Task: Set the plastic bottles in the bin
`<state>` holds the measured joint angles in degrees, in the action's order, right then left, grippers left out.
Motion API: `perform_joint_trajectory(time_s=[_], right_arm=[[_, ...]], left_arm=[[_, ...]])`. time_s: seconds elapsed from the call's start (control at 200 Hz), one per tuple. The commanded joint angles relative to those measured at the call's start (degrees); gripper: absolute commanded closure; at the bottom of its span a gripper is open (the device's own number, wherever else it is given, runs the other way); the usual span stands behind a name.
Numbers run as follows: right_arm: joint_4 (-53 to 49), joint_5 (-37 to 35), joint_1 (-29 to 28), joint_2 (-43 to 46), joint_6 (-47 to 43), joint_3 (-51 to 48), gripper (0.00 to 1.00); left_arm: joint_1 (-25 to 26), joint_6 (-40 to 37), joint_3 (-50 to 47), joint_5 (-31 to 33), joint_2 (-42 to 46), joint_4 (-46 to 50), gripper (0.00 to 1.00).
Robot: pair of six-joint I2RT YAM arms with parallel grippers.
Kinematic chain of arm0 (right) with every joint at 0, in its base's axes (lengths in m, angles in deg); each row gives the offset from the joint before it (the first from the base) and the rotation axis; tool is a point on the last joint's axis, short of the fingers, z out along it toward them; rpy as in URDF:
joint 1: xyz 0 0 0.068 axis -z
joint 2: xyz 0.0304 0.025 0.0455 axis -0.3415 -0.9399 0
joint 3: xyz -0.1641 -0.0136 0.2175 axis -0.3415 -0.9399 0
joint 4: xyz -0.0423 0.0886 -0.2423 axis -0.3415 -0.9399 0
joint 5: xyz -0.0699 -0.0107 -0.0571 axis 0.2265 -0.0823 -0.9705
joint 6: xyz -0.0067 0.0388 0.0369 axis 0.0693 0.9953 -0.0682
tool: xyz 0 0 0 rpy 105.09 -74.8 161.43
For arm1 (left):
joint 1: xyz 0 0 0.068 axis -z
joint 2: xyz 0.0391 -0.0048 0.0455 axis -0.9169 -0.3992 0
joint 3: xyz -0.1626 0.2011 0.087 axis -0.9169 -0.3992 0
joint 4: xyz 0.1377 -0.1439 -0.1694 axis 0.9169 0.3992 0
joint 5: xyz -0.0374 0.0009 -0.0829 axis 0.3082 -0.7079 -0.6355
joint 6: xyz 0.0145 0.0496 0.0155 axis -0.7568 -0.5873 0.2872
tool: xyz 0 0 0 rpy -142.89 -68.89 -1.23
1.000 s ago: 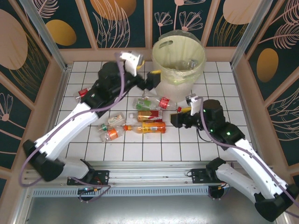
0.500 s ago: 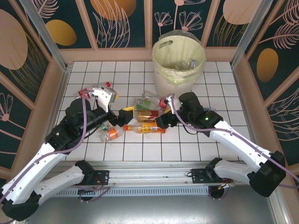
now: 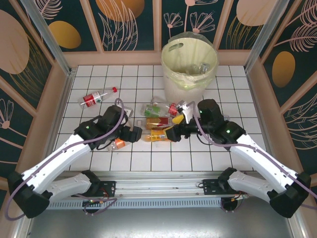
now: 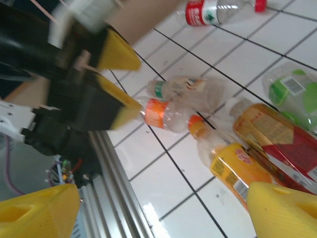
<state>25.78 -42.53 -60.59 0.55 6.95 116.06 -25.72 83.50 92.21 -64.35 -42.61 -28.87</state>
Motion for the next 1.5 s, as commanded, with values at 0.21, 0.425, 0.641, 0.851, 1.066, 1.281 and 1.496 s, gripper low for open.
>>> perform_joint_trajectory(time_s=[0.21, 0.425, 0.641, 0.851, 1.066, 1.281, 1.496], right_arm=[[5.26, 3.43, -0.4, 7.89, 4.52, -5.33, 0.11], [5.39, 3.21, -0.4, 9.65, 4.93, -5.74, 0.11], [5.34, 2.31, -0.41, 9.82, 5.09, -5.96, 0.11], [5.29, 1.77, -0.42, 10.62, 5.3, -6.23, 0.11], [5.44, 1.47, -0.43, 10.97, 5.45, -6.48, 0.11], [5.4, 1.23, -0.48, 11.05, 5.47, -6.46, 0.11], [5.72, 1.06, -0.52, 11.21, 5.9, -6.73, 0.11]], left_arm=[[-0.41, 3.41, -0.59, 7.64, -12.07, 10.29, 0.08], [-0.71, 3.1, -1.54, 11.41, -17.74, 11.43, 0.1], [-1.21, 2.16, -3.06, 10.72, -22.52, 10.84, 0.1], [-1.22, 2.41, -3.01, 10.82, -25.86, 10.99, 0.08], [-1.25, 4.62, -5.21, 5.78, -24.47, 10.33, 0.14], [-1.16, 6.59, -8.63, 1.26, -22.42, 7.58, 0.19], [-1.12, 7.4, -9.93, -0.3, -21.51, 5.85, 0.27]])
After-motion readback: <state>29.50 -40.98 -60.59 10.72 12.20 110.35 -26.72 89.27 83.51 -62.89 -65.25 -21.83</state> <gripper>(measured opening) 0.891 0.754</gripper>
